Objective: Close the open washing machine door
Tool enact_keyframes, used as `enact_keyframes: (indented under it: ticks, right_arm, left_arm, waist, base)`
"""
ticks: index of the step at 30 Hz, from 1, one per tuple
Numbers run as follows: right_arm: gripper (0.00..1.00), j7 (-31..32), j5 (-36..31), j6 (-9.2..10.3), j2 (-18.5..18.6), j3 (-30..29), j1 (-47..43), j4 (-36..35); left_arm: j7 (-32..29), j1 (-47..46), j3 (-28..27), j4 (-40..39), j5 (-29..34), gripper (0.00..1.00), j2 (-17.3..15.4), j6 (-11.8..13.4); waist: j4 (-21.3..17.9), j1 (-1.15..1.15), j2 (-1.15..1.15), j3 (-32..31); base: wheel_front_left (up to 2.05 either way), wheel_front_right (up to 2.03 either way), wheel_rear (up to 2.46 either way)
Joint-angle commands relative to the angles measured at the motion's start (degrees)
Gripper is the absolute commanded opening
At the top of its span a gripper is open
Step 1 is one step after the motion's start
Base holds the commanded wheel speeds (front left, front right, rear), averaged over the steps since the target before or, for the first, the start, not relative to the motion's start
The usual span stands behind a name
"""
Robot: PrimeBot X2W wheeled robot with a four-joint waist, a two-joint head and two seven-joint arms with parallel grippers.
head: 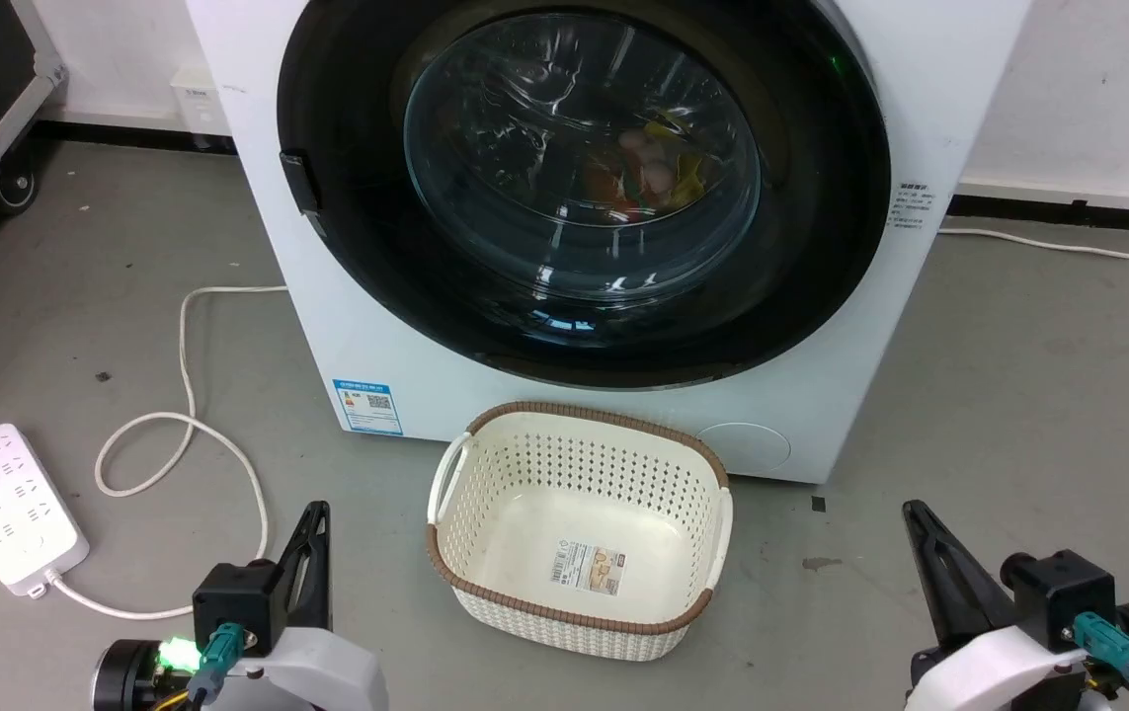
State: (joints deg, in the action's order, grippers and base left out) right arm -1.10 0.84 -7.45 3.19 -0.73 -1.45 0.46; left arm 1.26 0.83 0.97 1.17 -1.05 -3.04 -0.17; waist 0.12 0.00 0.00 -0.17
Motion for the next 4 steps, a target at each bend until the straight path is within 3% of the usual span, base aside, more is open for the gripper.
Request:
enact_keyframes:
  ticks: [1, 4]
  right_arm:
    - [0.00, 0.3, -0.6, -0.03, -0.3, 0.3, 1.1, -0.4]
    - [0.00, 0.6, -0.7, -0.03, -0.3, 0.5, 1.2, -0.4]
  left_arm:
    - [-0.4, -0.8, -0.4, -0.5, 0.6, 0.00, 0.1, 0.1]
    - [-0.8, -0.8, -0.6, -0.8, 0.8, 0.00, 0.1, 0.1]
  waist:
    - [0.0, 0.00, 0.00, 0.0]
    - [-0.1, 0.00, 0.00, 0.1]
  base:
    - [0.00, 0.00, 0.00]
    - [0.00, 0.00, 0.00]
